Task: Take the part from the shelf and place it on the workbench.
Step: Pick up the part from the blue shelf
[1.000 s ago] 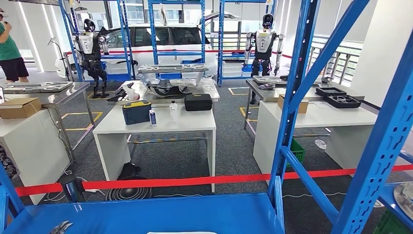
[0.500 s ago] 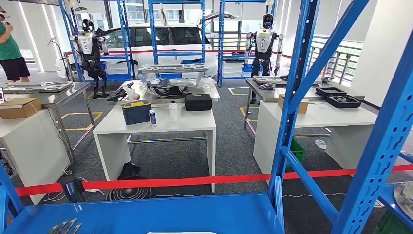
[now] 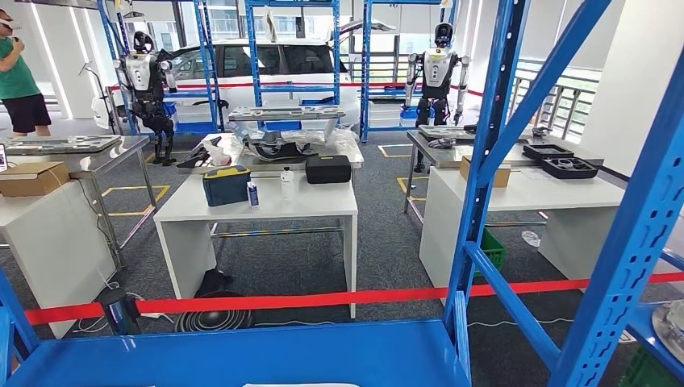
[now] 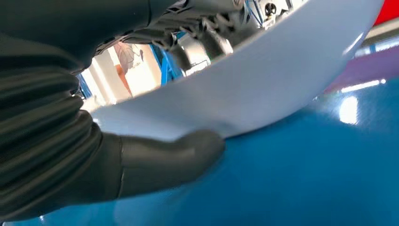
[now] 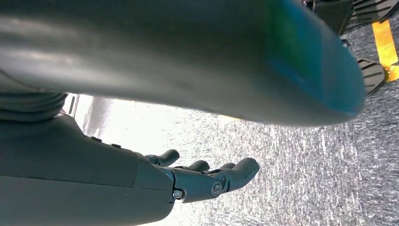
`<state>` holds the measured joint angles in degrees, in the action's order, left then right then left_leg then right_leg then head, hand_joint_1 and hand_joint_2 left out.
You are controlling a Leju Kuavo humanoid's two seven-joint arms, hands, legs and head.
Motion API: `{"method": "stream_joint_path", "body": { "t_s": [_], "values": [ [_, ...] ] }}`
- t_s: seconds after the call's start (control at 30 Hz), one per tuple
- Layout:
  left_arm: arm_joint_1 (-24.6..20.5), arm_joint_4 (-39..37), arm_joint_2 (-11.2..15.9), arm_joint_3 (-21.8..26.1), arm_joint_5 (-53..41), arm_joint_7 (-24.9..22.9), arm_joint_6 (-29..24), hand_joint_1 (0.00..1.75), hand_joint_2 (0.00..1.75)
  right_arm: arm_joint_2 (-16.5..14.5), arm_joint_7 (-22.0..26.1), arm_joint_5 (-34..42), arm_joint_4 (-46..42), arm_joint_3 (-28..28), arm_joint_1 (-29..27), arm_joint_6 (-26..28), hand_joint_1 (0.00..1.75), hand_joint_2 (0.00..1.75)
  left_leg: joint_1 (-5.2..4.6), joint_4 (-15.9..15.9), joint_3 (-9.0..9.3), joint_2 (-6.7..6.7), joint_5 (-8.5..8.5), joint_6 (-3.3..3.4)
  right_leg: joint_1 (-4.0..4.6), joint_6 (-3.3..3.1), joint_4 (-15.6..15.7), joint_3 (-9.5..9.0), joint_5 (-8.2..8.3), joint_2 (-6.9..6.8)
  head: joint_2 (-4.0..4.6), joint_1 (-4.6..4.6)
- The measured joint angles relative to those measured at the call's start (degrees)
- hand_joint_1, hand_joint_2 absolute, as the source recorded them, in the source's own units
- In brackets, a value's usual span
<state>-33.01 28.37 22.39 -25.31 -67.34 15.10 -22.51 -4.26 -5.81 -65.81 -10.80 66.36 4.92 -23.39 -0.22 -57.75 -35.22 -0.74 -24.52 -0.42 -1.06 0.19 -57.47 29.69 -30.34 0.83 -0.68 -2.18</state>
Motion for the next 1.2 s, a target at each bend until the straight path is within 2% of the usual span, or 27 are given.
{"method": "stream_joint_path", "body": {
  "t_s": [0.43,1.07,1.2],
  "values": [
    [1.24,0.23,0.67,1.26,-1.77,-0.96,0.32,1.75,1.75,0.01,0.02,-0.19,0.00,0.00,0.03,0.00,0.00,0.00,0.00,0.00,0.00,0.00,-0.01,-0.01,0.00,-0.01,0.00,0.00,-0.01,0.00,0.00,0.01],
    [1.80,0.19,-0.68,3.43,-4.14,-0.23,-1.58,1.75,1.75,0.03,0.00,0.02,0.00,0.00,0.05,0.00,0.00,0.00,0.00,0.00,0.00,0.00,-0.02,-0.01,0.00,-0.01,0.00,0.01,-0.01,0.00,0.00,-0.01],
    [2.01,0.20,-1.09,4.00,-4.12,0.28,-3.74,1.75,1.75,0.04,-0.01,0.09,0.00,0.00,0.05,0.00,0.00,0.00,0.00,0.00,0.00,0.00,-0.02,-0.01,-0.01,-0.01,0.00,0.01,-0.01,0.00,0.00,0.01]
  ]
}}
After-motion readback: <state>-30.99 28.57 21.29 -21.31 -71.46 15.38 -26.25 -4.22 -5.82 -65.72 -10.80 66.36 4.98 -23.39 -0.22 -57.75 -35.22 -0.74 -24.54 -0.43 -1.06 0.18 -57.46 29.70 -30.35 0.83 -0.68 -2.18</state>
